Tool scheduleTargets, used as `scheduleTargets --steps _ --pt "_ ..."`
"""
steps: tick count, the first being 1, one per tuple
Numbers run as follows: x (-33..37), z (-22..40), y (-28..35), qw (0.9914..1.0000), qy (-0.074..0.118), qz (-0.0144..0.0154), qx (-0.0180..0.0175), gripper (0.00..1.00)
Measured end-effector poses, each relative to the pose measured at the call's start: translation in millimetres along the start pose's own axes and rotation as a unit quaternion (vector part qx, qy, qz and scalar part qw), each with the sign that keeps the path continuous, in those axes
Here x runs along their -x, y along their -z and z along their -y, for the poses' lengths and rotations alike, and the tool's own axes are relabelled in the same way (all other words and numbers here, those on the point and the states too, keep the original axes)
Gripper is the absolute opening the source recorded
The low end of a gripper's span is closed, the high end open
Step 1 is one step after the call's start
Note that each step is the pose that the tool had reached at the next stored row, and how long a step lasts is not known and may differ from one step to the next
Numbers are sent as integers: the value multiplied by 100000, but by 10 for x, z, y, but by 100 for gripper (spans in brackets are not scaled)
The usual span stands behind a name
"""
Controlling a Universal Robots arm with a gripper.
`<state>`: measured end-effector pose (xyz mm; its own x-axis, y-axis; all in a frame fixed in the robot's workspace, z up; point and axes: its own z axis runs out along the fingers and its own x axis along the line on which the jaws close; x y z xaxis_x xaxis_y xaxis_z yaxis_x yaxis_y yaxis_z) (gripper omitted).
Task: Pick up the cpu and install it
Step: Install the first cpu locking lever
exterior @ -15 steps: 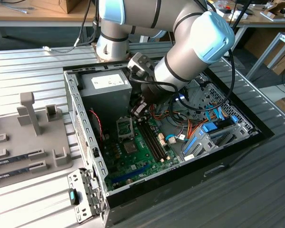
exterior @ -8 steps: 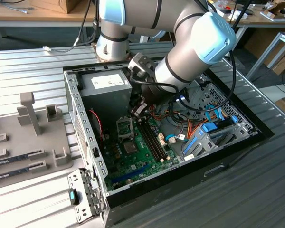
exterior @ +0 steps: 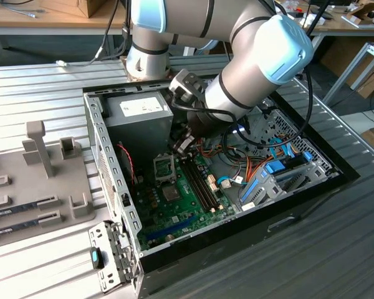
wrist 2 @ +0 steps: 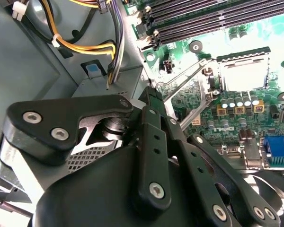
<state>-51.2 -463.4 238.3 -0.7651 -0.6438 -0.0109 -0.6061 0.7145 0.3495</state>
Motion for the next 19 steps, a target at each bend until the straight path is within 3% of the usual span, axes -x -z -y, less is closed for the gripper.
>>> scheduleTargets --steps 19 --pt "-44 28 78 100000 182 -152 -90 11"
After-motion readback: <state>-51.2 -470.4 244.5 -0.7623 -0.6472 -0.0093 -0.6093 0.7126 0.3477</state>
